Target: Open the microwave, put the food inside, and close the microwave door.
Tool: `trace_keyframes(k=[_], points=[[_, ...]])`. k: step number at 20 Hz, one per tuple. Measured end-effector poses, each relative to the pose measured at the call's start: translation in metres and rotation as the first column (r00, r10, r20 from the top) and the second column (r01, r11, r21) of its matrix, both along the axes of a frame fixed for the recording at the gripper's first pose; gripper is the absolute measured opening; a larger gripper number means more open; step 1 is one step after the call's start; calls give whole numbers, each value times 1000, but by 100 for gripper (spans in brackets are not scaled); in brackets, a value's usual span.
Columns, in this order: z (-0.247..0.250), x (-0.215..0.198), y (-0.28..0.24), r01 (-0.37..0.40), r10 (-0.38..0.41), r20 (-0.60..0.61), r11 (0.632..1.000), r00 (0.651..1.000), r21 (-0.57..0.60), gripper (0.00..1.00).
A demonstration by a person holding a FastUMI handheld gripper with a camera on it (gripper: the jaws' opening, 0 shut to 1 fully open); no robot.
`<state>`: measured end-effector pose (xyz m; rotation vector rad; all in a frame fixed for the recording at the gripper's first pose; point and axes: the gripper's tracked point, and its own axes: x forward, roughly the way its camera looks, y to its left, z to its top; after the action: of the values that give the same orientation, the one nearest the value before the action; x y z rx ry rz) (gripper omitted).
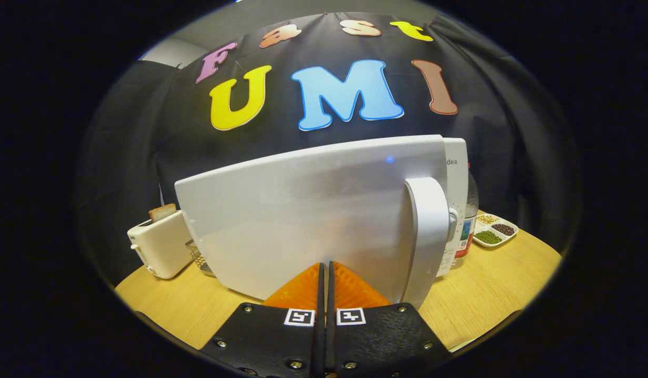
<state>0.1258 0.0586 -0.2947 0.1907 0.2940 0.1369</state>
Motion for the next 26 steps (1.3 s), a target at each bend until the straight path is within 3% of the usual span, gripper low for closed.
trace_keyframes(k=[7,13,15,26], points=[[7,33,-12,90,-81,90,991,993,-97,1],[-1,39,-7,105,-79,130,973,988,-204,5],[5,27,-7,78,-59,103,979,993,-188,5],[167,-98,5,21,23,262,986,965,-163,5]])
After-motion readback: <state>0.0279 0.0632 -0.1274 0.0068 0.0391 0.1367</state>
